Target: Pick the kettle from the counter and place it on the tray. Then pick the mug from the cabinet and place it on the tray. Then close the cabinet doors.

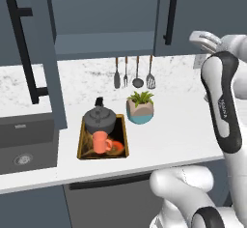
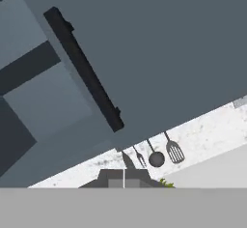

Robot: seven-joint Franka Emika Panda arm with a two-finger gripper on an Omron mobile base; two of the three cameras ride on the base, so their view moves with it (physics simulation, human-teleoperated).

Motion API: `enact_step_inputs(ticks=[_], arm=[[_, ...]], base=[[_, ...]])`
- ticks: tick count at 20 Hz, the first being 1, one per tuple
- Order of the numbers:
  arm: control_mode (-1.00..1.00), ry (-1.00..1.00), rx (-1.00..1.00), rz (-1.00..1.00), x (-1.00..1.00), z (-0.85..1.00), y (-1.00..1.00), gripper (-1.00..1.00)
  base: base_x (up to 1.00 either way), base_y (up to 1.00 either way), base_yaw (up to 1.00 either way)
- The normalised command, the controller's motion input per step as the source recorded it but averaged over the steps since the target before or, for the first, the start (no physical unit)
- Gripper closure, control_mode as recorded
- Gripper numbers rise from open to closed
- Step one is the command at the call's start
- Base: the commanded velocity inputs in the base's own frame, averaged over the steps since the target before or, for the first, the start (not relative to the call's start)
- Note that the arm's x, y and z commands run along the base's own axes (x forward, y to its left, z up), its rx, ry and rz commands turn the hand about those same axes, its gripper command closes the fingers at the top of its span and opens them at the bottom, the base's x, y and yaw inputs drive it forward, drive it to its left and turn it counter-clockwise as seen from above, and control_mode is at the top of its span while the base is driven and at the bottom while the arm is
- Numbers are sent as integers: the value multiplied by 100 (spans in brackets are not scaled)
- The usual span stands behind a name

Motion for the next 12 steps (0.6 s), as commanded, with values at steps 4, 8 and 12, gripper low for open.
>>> enact_step_inputs(ticks=[4, 8, 12], arm=[[-100, 0, -15, -7, -100, 4, 100, 100], [-100, -1, -10, -9, -100, 0, 97, 100], [-100, -3, -11, -7, -100, 0, 83, 100]], base=[[0, 0, 0], [0, 0, 0], [0, 0, 0]])
